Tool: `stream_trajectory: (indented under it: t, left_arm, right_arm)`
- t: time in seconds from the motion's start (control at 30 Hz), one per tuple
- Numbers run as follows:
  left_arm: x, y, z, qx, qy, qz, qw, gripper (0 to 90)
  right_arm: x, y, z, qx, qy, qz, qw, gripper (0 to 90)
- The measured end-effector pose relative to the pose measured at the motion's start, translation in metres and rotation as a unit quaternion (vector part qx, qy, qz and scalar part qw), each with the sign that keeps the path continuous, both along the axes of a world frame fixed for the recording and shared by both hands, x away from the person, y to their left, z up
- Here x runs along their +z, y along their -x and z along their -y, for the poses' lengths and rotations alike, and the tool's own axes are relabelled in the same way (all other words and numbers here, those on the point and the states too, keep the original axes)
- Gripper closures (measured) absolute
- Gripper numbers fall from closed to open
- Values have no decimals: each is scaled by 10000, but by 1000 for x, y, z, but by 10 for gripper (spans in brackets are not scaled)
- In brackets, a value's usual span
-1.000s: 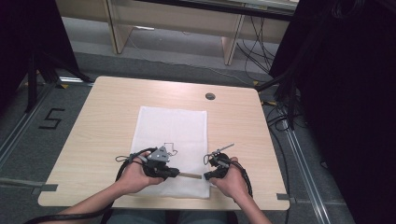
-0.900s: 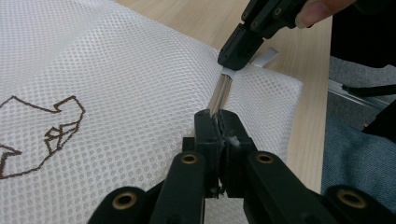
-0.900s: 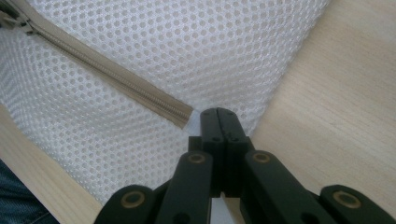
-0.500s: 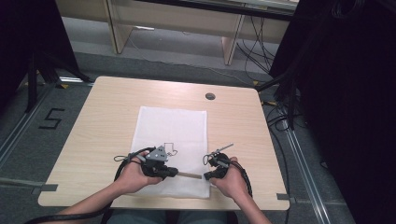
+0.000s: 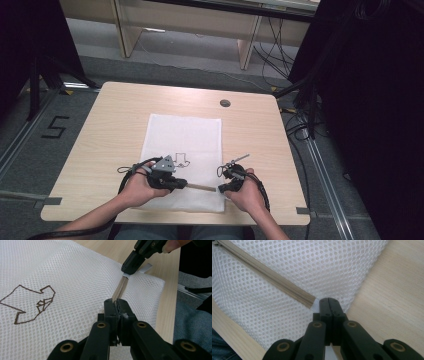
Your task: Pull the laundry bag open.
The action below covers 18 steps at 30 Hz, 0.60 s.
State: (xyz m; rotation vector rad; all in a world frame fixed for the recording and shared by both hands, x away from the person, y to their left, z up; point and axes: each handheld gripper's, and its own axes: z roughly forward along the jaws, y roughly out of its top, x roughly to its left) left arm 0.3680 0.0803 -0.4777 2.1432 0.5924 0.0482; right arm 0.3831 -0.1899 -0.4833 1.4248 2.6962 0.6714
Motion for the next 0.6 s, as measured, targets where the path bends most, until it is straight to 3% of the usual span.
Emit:
stream_trajectory:
  t: [0.5, 0.6]
  left_arm:
    - [0, -1, -8, -33, -66, 68, 9999, 871]
    - [-1, 0, -9, 50, 4, -36, 10000, 871]
  right_arm:
    - [0, 1, 0, -36, 30, -16, 10000, 900]
    - [0, 1, 0, -47, 20, -16, 10000, 900]
